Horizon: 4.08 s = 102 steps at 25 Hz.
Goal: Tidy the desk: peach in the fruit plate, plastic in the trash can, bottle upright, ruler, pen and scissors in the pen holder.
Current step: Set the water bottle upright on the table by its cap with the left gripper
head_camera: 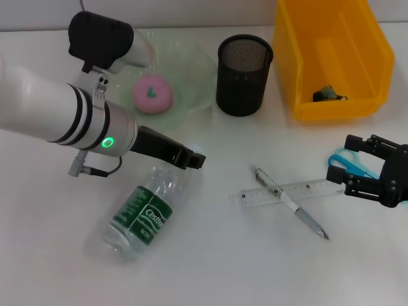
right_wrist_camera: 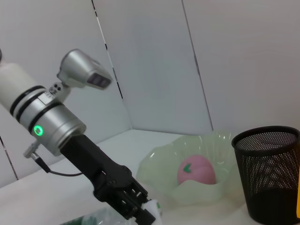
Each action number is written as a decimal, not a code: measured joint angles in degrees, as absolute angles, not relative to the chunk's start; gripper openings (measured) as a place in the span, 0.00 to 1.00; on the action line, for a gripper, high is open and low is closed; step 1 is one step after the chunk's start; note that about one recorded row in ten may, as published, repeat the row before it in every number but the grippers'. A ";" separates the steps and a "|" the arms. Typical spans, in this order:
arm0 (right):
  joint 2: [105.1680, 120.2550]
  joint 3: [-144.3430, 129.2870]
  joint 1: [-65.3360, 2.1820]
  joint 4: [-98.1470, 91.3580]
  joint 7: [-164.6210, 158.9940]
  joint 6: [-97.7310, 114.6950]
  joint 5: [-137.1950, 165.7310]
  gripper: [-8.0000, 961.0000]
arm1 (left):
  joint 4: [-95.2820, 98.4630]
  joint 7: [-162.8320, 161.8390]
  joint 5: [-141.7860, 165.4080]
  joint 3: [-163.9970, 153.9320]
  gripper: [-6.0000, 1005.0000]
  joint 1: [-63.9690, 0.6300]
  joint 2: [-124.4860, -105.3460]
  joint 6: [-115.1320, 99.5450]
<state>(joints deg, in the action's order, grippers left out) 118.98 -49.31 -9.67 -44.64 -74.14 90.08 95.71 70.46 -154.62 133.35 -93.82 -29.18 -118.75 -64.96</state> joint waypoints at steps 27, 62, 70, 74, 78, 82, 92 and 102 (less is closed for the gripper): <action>119.09 -49.39 -11.24 -44.65 -74.98 90.62 95.70 0.88 | 80.52 -124.14 114.64 -67.65 0.44 -17.98 -118.47 -83.98; 119.09 -49.30 -10.98 -45.09 -76.29 90.70 95.71 0.88 | 81.66 -117.58 112.52 -61.08 0.45 -16.17 -118.48 -85.13; 119.10 -49.31 -10.98 -45.18 -76.29 90.84 95.71 0.88 | 82.27 -113.82 111.93 -61.12 0.45 -15.94 -118.58 -85.14; 119.09 -49.30 -10.99 -45.18 -76.29 90.87 95.71 0.88 | 82.27 -111.23 111.92 -61.18 0.45 -15.51 -118.65 -84.95; 119.06 -49.30 -10.99 -45.18 -76.31 90.88 95.71 0.88 | 82.26 -110.61 111.90 -61.41 0.45 -15.48 -118.68 -84.85; 119.02 -49.31 -11.11 -45.18 -76.33 90.88 95.71 0.88 | 82.26 -108.76 111.88 -61.54 0.45 -15.26 -118.78 -84.26; 119.00 -49.47 -11.16 -45.18 -76.37 90.88 95.71 0.88 | 81.16 -106.33 110.41 -61.61 0.45 -15.24 -118.71 -82.83; 119.00 -49.43 -10.75 -45.17 -76.38 90.88 95.71 0.88 | 80.33 -103.29 106.54 -61.69 0.45 -14.68 -118.57 -82.97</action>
<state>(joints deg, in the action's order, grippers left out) 119.00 -49.43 -10.75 -45.17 -76.38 90.88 95.71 80.33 -103.29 106.54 -61.69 -14.68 -118.57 -82.97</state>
